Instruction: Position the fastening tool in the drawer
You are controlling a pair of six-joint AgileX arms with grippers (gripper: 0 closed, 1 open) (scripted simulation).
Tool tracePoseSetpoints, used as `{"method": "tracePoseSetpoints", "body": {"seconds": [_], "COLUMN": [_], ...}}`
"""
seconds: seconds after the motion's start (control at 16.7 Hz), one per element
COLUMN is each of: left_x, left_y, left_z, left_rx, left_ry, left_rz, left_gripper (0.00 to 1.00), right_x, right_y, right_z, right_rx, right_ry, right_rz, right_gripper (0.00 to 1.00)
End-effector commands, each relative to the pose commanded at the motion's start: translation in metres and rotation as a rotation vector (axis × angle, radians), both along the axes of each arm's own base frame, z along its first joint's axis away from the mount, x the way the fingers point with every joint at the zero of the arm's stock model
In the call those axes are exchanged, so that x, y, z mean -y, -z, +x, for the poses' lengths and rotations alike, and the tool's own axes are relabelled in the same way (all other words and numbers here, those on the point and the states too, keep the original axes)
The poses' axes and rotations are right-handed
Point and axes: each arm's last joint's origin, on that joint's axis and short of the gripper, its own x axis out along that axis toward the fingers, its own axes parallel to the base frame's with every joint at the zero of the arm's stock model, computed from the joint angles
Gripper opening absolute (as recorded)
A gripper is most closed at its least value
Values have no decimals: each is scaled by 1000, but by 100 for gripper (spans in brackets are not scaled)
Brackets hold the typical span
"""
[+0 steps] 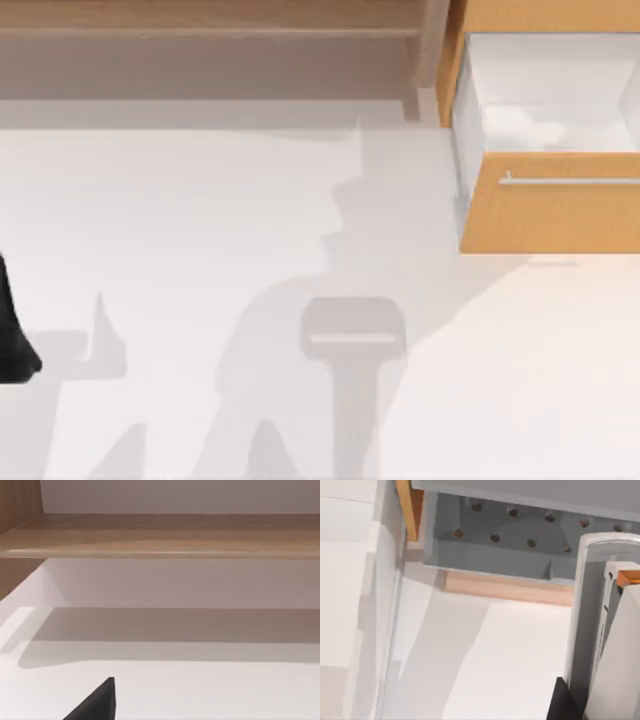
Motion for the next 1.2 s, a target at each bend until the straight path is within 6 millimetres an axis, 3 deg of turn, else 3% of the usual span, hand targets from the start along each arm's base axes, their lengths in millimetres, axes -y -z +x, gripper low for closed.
{"method": "tracePoseSetpoints", "body": {"seconds": [0.12, 0.3, 0.42, 0.6, 0.72, 0.84, 1.2], "left_x": [0, 0, 0, 0, 0, 0, 0], "left_y": [0, 0, 0, 0, 0, 0, 0], "left_z": [0, 0, 0, 0, 0, 0, 0], "left_rx": [0, 0, 0, 0, 0, 0, 0], "left_ry": [0, 0, 0, 0, 0, 0, 0], "left_rz": [0, 0, 0, 0, 0, 0, 0], "left_gripper": [100, 100, 100, 100, 100, 100, 100], "right_x": [-37, -91, -122, -159, -173, -177, -175], "right_y": [-26, -27, 3, 79, 120, 142, 150], "right_z": [7, 22, 36, 57, 64, 67, 68], "right_rx": [64, 20, -106, -367, -485, -543, -564], "right_ry": [-21, -26, 0, 58, 96, 128, 144], "right_rz": [56, 133, 159, 139, 111, 93, 91], "right_gripper": [0, 0, 0, 0, 0, 0, 0]}}
